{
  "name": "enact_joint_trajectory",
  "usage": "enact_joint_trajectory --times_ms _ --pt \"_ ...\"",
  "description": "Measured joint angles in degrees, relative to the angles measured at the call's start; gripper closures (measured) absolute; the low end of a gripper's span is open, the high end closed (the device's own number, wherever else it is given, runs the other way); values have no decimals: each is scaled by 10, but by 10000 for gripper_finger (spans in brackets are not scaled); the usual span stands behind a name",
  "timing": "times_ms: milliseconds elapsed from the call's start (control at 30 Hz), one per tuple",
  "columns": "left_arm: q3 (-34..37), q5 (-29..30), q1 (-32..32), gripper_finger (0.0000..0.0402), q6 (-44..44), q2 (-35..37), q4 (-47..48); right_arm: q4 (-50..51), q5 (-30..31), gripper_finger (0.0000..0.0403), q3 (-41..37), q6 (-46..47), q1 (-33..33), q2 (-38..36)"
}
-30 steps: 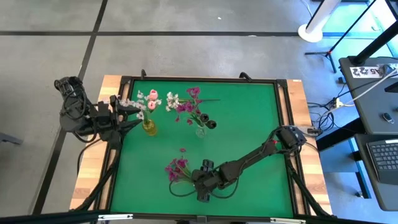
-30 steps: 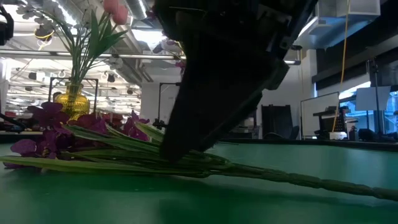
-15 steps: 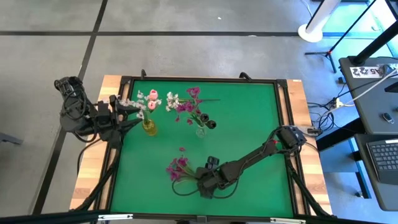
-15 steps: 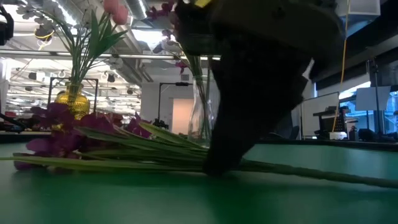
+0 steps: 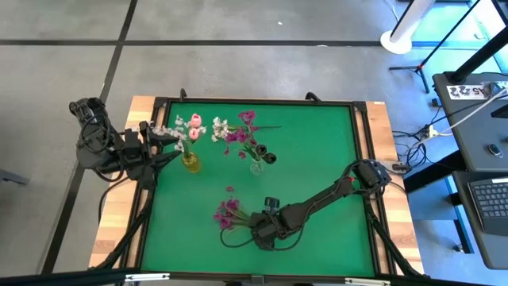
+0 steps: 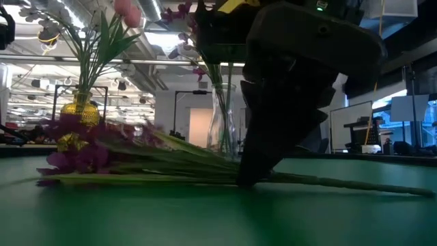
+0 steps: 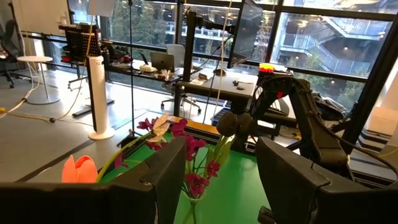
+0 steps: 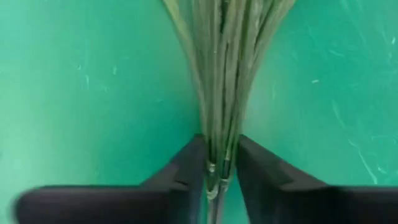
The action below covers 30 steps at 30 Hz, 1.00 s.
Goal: Sort flowers into vase by color
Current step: Put the purple flowers into the transparent vase
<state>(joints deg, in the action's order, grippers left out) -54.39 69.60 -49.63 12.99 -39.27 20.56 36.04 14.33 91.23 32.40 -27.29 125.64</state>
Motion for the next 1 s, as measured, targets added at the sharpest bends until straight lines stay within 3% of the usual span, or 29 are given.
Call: enact_joint_trajectory --times_ms 133,367,667,800,1000 --pt "0 0 0 211 0 0 0 -24 14 390 -1 -35 -1 0" --pt "0 0 0 211 0 0 0 -32 37 378 -2 -44 0 -7" --pt "0 0 0 211 0 0 0 -57 100 389 -2 -88 -6 -106" --pt "0 -9 0 211 0 0 0 -107 172 396 -2 -156 -23 -162" --pt "0 -34 0 211 0 0 3 -207 180 392 -2 -283 -31 -227"
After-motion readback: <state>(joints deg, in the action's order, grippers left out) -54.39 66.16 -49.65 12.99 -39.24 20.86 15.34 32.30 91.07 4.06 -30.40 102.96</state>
